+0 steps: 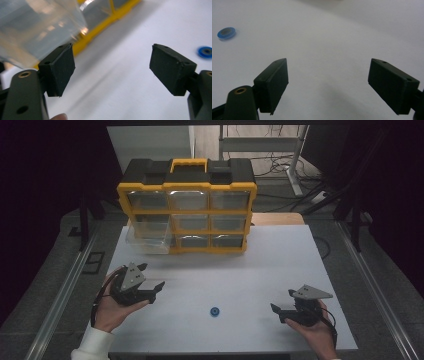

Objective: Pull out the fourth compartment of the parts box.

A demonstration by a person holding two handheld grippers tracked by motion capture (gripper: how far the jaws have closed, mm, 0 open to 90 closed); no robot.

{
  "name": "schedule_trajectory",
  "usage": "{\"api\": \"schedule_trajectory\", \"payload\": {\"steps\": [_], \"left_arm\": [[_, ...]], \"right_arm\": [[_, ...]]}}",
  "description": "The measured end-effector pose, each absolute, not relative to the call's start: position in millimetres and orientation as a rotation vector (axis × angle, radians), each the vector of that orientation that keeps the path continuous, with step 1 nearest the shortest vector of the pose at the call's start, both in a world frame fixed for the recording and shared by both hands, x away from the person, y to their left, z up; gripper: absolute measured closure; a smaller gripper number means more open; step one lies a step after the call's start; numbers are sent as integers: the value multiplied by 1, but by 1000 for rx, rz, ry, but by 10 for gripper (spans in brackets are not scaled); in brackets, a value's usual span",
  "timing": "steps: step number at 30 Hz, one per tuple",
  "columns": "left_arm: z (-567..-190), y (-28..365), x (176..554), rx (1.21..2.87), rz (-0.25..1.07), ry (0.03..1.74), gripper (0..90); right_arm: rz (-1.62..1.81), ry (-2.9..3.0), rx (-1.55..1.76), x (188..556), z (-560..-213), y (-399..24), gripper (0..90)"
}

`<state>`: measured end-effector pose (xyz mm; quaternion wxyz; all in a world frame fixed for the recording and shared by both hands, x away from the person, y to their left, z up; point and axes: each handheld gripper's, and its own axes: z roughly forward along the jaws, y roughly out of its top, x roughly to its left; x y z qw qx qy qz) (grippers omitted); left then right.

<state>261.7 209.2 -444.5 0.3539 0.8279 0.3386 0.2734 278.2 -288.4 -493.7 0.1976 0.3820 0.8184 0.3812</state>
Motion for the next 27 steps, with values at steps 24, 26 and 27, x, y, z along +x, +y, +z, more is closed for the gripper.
{"api": "schedule_trajectory", "payload": {"steps": [24, 26, 27], "left_arm": [[-475, 203, 254, 2122, 493, 934, 186], [-475, 201, 254, 2122, 481, 922, 186], [-476, 200, 254, 2126, 482, 920, 186]], "right_arm": [[1087, 2271, 1095, 281, -493, -292, 171], [1091, 2267, 1095, 281, -492, -293, 171], [1090, 2267, 1095, 281, -492, -293, 171]]}}
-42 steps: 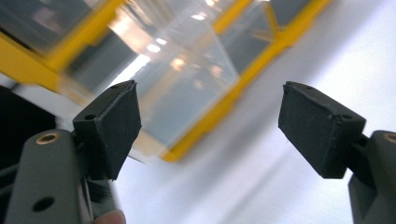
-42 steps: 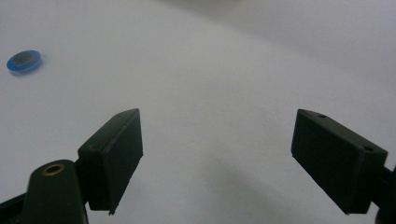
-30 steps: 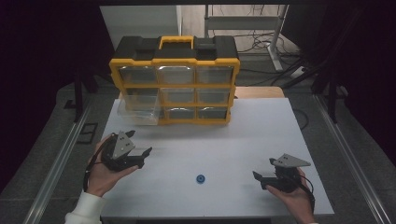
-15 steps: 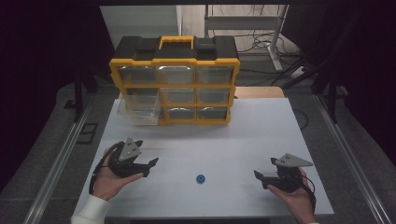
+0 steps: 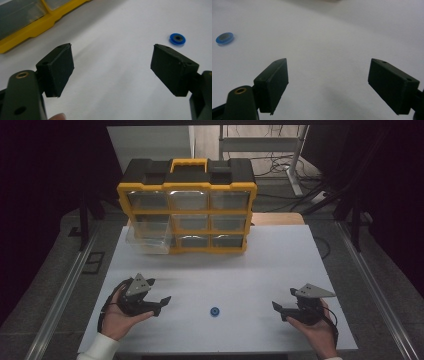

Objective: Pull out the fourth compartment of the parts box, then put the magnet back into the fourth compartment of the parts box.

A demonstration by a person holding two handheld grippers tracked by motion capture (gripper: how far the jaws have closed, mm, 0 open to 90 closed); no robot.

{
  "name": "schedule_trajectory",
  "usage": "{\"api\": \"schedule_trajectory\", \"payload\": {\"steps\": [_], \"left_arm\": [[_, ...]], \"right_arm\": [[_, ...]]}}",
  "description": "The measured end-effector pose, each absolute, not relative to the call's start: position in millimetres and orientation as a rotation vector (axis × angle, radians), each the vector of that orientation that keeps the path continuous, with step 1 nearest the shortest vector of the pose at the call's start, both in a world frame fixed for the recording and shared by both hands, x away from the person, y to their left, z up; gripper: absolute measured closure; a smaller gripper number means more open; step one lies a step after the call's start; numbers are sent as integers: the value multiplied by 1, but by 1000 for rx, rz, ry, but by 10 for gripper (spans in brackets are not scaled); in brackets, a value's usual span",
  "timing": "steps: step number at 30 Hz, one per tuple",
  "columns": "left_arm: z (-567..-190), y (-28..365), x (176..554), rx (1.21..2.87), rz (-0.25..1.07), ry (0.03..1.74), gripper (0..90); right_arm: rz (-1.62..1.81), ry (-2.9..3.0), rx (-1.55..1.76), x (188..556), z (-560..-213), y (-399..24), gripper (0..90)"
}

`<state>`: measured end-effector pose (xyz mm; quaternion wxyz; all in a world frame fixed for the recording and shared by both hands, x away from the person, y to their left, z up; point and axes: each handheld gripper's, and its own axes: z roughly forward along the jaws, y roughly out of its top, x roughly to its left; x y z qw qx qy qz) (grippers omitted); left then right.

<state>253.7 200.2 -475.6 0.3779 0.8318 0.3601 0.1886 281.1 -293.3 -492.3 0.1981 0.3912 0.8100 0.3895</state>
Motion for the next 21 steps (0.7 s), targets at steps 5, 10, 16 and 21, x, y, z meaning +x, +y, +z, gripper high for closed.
{"api": "schedule_trajectory", "payload": {"steps": [5, 10, 16, 21], "left_arm": [[-478, 194, 255, 2134, 468, 916, 173], [-477, 189, 257, 2135, 440, 904, 174], [-478, 180, 260, 2143, 379, 894, 170], [-481, 167, 262, 2177, 334, 867, 171]], "right_arm": [[1085, 2269, 1092, 280, -492, -293, 171], [1075, 2265, 1098, 278, -493, -296, 171], [1071, 2258, 1104, 274, -492, -299, 171], [1074, 2253, 1106, 273, -492, -300, 171]]}}
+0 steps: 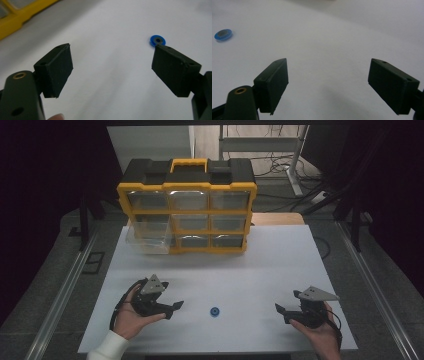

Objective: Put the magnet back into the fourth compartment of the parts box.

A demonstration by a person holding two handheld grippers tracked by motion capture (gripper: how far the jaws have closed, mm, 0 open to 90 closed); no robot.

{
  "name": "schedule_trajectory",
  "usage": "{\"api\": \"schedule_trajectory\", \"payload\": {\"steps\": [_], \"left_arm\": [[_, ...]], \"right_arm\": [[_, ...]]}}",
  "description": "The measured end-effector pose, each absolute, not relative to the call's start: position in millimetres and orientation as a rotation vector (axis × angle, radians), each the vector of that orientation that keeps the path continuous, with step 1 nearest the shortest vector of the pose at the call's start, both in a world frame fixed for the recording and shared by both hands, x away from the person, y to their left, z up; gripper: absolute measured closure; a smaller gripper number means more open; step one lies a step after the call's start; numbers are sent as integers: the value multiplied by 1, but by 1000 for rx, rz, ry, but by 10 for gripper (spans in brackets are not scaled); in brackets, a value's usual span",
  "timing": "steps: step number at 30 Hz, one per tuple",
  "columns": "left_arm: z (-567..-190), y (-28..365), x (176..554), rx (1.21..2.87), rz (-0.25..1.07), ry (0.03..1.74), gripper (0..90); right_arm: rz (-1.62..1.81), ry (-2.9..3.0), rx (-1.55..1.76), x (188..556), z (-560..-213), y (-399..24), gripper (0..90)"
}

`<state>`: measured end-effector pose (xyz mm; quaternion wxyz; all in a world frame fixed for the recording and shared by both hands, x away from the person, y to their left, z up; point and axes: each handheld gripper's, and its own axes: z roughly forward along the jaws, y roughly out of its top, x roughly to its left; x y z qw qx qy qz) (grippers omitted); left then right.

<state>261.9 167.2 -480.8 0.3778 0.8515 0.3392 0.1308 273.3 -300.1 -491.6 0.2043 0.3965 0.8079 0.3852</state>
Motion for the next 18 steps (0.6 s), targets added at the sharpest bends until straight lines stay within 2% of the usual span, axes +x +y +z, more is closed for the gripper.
{"api": "schedule_trajectory", "payload": {"steps": [18], "left_arm": [[-490, 121, 265, 2265, 193, 778, 175]], "right_arm": [[1075, 2264, 1090, 275, -492, -296, 171]]}}
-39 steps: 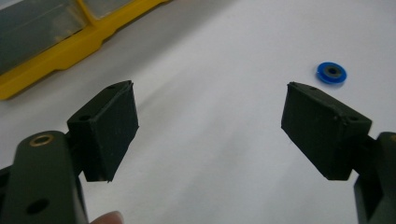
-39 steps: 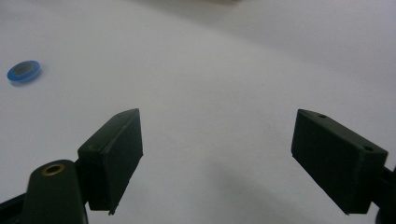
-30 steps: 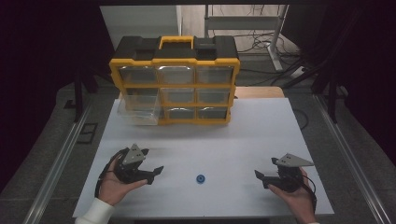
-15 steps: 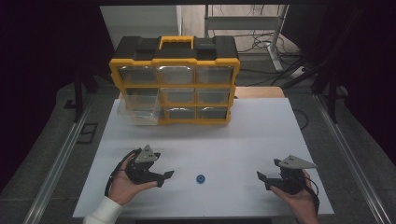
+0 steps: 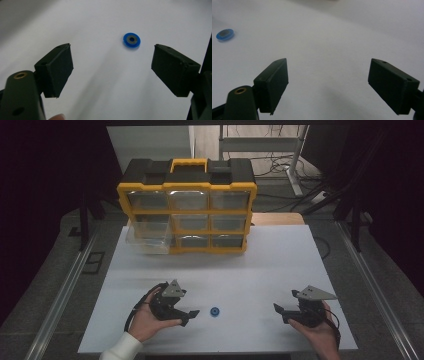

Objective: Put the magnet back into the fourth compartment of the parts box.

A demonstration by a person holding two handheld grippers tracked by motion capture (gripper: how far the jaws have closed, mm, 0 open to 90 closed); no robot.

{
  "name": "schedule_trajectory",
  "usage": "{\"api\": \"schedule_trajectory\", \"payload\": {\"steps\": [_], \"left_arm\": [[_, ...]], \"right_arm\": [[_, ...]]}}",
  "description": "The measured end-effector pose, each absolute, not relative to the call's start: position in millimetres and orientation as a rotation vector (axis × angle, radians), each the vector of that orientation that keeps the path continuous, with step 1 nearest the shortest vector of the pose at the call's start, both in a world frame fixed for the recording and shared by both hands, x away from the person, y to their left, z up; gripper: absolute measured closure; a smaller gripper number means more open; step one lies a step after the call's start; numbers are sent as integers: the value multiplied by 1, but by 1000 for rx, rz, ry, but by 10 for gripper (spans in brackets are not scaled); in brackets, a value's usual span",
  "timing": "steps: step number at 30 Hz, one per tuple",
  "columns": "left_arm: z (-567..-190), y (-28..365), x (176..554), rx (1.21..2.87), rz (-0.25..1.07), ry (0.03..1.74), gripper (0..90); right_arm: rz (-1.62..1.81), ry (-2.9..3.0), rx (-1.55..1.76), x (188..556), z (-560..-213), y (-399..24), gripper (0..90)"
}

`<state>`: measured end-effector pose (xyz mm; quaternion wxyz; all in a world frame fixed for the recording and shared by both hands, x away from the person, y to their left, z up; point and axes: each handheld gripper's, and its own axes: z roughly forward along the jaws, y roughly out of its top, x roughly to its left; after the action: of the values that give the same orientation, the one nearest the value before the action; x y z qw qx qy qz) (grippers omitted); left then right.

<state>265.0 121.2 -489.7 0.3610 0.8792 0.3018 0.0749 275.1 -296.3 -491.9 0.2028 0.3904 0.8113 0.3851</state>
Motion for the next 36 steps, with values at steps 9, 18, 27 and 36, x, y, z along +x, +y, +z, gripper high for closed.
{"api": "schedule_trajectory", "payload": {"steps": [9, 18, 27, 36], "left_arm": [[-495, 96, 270, 2318, 156, 727, 186], [-497, 82, 278, 2357, 143, 702, 189], [-502, 70, 283, 2395, 123, 686, 190], [-512, 56, 290, 2452, 121, 681, 207]], "right_arm": [[1073, 2263, 1089, 275, -492, -296, 171], [1070, 2267, 1091, 275, -492, -297, 171], [1071, 2268, 1088, 275, -492, -296, 171], [1063, 2277, 1091, 276, -493, -296, 171]]}}
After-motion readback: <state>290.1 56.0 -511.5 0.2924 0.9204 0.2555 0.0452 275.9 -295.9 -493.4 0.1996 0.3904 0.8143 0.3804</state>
